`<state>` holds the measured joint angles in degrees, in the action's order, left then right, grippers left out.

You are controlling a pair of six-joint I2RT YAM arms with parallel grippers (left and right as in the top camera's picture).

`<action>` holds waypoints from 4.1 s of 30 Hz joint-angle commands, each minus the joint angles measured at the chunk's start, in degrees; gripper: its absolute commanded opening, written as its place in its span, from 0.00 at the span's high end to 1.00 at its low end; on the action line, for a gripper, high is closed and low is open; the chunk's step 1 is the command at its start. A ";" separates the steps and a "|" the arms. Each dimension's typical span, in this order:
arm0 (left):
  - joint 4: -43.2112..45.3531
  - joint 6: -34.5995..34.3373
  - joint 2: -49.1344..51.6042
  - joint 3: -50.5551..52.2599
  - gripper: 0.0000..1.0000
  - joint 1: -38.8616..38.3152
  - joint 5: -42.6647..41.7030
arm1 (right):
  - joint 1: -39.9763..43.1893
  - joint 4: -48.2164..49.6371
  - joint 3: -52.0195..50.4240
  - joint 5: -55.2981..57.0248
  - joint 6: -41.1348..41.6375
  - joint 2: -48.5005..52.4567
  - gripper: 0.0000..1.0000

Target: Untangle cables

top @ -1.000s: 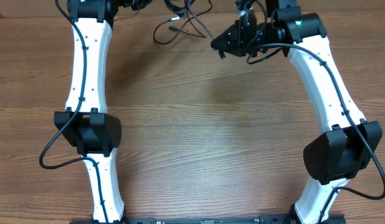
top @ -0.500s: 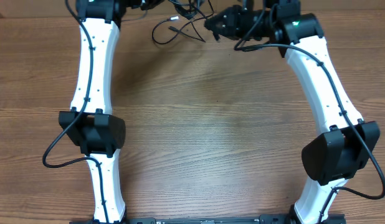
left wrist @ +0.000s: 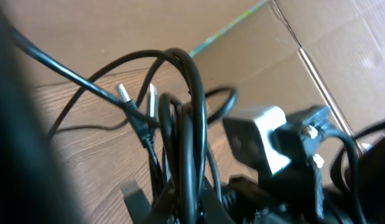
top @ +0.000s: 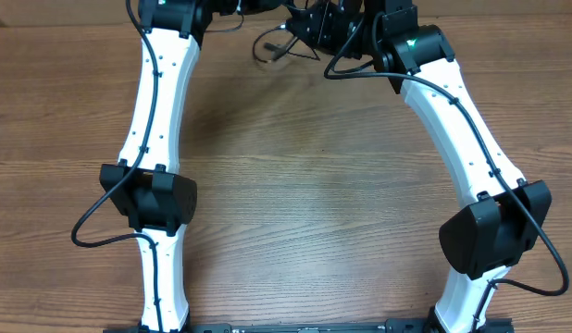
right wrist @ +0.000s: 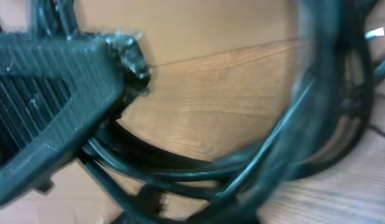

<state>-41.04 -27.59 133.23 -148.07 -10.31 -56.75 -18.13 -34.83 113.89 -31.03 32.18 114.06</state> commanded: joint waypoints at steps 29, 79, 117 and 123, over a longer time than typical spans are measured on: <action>-2.47 17.31 -0.35 -1.05 0.96 2.03 -18.38 | 7.15 -1.40 -0.26 -3.82 -61.18 -7.10 0.55; -2.89 20.35 -0.35 -1.03 0.96 1.55 26.05 | 14.86 -8.50 -0.28 -53.02 -38.38 -5.75 0.96; -2.49 34.49 -0.35 -1.03 0.96 3.63 -18.01 | 10.45 -2.08 -0.24 -11.56 -44.28 -5.77 0.49; -3.76 34.51 -0.35 -1.03 0.96 3.58 -20.85 | 10.45 2.75 -0.24 -12.92 -44.57 -5.77 0.47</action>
<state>-44.40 5.19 133.21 -148.07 -6.76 -72.99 -7.64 -33.17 113.78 -42.17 -10.79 108.40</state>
